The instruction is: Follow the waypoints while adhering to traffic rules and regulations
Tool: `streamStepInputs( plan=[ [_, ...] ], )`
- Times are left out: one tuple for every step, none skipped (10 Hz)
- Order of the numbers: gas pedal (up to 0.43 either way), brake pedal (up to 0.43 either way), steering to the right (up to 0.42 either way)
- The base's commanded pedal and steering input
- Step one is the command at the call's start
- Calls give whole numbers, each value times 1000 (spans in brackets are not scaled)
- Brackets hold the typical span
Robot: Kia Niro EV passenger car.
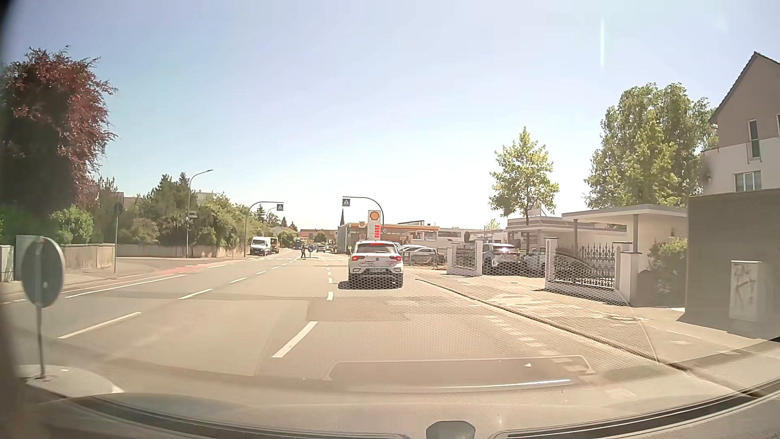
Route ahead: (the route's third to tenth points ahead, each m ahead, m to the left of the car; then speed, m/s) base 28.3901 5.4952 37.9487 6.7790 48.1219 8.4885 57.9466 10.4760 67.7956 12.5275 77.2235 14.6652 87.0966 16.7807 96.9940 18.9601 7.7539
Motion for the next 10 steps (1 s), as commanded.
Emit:
streamStepInputs(
  plan=[
    [0, 30, -27],
    [0, 30, -28],
    [0, 30, -29],
    [0, 30, -30],
    [0, 30, -31],
    [0, 30, -34],
    [0, 30, -37],
    [0, 30, -39],
    [0, 30, -40],
    [0, 43, -40]
  ],
)
